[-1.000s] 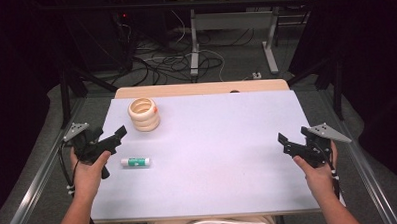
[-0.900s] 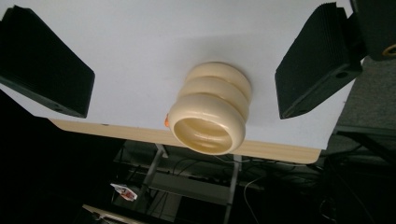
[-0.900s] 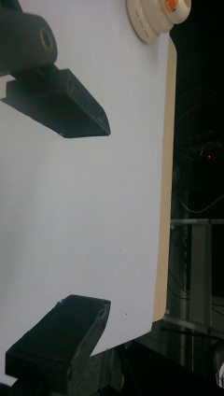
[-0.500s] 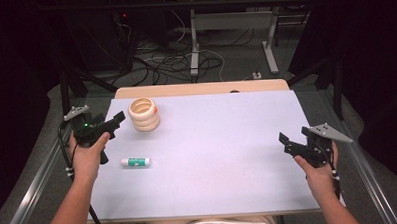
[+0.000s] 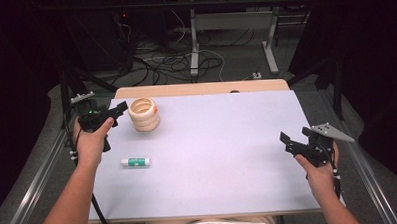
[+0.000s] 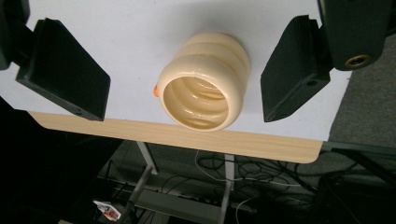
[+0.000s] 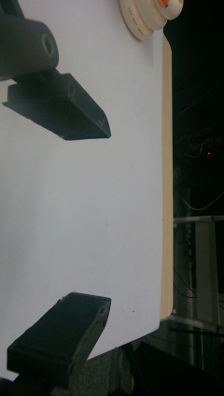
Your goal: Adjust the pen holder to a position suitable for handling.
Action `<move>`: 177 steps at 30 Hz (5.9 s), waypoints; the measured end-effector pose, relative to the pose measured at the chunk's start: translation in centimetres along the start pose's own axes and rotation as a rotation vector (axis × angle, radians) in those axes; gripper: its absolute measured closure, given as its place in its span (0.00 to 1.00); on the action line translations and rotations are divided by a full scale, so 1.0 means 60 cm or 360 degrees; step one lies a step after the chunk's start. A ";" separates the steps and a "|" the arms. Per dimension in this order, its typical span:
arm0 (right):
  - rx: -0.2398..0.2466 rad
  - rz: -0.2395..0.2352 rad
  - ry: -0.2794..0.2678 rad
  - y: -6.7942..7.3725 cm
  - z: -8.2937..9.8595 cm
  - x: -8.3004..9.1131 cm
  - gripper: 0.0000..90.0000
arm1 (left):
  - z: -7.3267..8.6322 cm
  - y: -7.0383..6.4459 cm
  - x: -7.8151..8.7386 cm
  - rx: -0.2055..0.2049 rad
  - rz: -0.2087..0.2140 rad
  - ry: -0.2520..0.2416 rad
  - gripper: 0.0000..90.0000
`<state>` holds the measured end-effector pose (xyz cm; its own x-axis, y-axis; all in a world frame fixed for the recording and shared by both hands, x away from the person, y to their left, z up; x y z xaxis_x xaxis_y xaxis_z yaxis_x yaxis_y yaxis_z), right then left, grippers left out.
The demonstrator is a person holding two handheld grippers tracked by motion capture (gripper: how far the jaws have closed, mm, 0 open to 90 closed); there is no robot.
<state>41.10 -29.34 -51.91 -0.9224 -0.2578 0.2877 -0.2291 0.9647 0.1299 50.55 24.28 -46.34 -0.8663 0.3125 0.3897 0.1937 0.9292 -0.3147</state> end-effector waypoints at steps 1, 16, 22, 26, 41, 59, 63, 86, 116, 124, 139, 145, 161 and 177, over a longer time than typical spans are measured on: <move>0.0003 0.0002 0.0000 0.000 0.000 0.000 0.16 | -0.001 0.001 -0.005 0.0006 -0.0007 0.0008 0.18; 0.0017 -0.0007 0.0023 0.000 0.004 -0.003 0.16 | -0.001 0.026 -0.077 0.0292 -0.0014 0.0169 0.20; 0.0010 -0.0006 0.0030 -0.001 0.007 -0.004 0.16 | 0.001 0.044 -0.095 0.0355 -0.0078 0.0200 0.20; 0.0014 -0.0009 0.0026 -0.001 0.007 -0.005 0.16 | 0.003 0.047 -0.107 0.0396 -0.0077 0.0209 0.23; 0.0012 -0.0028 0.0052 0.003 0.013 -0.009 0.16 | 0.055 0.059 -0.143 0.0490 -0.0139 0.0482 0.33; 0.0024 -0.0049 0.0062 0.006 0.016 -0.011 0.17 | 0.079 0.057 -0.163 0.0734 -0.0182 0.0595 0.45; 0.0009 -0.0049 0.0061 0.006 0.016 -0.012 0.17 | 0.082 0.058 -0.162 0.0812 -0.0189 0.0624 0.48; 0.0021 -0.0066 0.0067 0.009 0.018 -0.014 0.17 | 0.089 0.066 -0.159 0.0997 -0.0211 0.0650 0.68; 0.0017 -0.0081 0.0077 0.013 0.020 -0.015 0.17 | 0.089 0.017 -0.150 0.1032 -0.0036 0.0766 0.71; 0.0016 -0.0075 0.0084 0.014 0.020 -0.014 0.17 | 0.096 -0.038 -0.142 0.0914 0.0056 0.0869 0.71; 0.0013 -0.0071 0.0080 0.014 0.019 -0.016 0.17 | 0.133 -0.159 -0.135 0.0710 0.0209 0.1021 0.71; 0.0023 -0.0070 0.0082 0.013 0.019 -0.015 0.17 | 0.144 -0.205 -0.139 0.0662 0.0280 0.1055 0.71; 0.0031 -0.0075 0.0082 0.013 0.019 -0.015 0.17 | 0.182 -0.255 -0.159 0.0592 0.0310 0.1139 0.71; 0.0044 -0.0082 0.0088 0.013 0.020 -0.015 0.17 | 0.198 -0.258 -0.171 0.0568 0.0308 0.1126 0.71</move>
<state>41.38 -28.27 -53.23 -0.8907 -0.3091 0.3334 -0.2852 0.9510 0.1198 50.98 4.33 -55.74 -0.3137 0.6226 0.7169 0.0484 0.7645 -0.6428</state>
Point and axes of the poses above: each handheld gripper's, and its own axes: x roughly backward along the jaws, z roughly out of its underside, y roughly to its left, the point moved 10 cm from there along -x, roughly forward along the jaws, and after that the axes turned 5 degrees about -y, right-handed, at the moved point
